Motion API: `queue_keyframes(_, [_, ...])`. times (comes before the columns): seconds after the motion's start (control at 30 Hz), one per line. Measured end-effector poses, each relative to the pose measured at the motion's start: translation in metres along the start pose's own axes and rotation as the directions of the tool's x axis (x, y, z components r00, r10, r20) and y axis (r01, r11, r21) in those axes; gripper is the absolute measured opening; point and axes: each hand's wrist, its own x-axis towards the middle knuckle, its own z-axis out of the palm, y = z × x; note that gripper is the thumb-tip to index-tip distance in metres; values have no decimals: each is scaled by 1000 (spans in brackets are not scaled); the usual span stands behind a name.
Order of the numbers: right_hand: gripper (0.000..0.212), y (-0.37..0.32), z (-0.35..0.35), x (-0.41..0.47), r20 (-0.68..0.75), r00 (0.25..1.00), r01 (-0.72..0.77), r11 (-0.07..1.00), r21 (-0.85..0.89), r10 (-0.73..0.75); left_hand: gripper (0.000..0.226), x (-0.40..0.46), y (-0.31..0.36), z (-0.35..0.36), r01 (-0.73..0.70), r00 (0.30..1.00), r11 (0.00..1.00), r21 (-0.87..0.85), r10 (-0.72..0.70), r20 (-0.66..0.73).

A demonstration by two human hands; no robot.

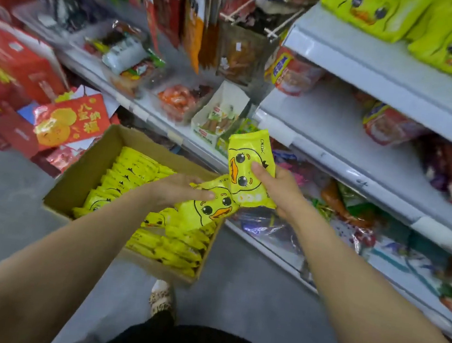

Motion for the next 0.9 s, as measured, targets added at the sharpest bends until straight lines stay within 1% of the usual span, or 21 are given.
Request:
queue_keyframes(0.03, [27, -4, -18, -14, -7, 1000, 23, 1000, 7, -22, 58, -7, 13, 15, -36, 999, 999, 17, 36, 22])
queue_keyframes(0.1, [22, -11, -58, -45, -17, 998, 59, 998, 23, -59, 36, -21, 39, 51, -107, 992, 992, 71, 102, 75])
queue_keyframes(0.13, [21, -14, -80, -62, -25, 997, 79, 997, 24, -78, 31, -27, 52, 70, -145, 985, 984, 100, 134, 104])
queue_keyframes(0.17, [20, -17, -103, -78, -36, 994, 102, 995, 14, -102, 31, -31, 67, 89, -180, 978, 976, 126, 164, 130])
queue_keyframes(0.23, [22, -21, -147, -109, -74, 986, 151, 989, 5, -150, 38, -39, 96, 127, -248, 962, 949, 193, 219, 161])
queue_keyframes(0.3, [25, -25, -190, -138, -126, 973, 196, 980, 28, -191, 41, -49, 130, 166, -319, 944, 908, 271, 279, 177])
queue_keyframes(0.37, [22, -30, -230, -167, -188, 953, 254, 965, 61, -238, 36, -59, 163, 203, -377, 924, 870, 318, 330, 192])
queue_keyframes(0.47, [16, -41, -285, -207, -278, 915, 325, 943, 74, -293, 30, -72, 208, 248, -439, 898, 833, 337, 390, 204])
queue_keyframes(0.53, [15, -48, -320, -228, -333, 890, 362, 927, 100, -311, 30, -80, 236, 273, -483, 876, 775, 408, 426, 227])
queue_keyframes(0.67, [26, -61, -376, -259, -427, 832, 441, 889, 125, -353, 25, -93, 290, 314, -537, 843, 742, 401, 448, 298])
queue_keyframes(0.77, [23, -69, -411, -274, -493, 786, 499, 853, 151, -373, 25, -95, 329, 338, -559, 828, 717, 416, 460, 321])
queue_keyframes(0.9, [22, -75, -457, -283, -568, 707, 562, 822, 91, -421, 29, -77, 375, 370, -607, 795, 647, 461, 492, 355])
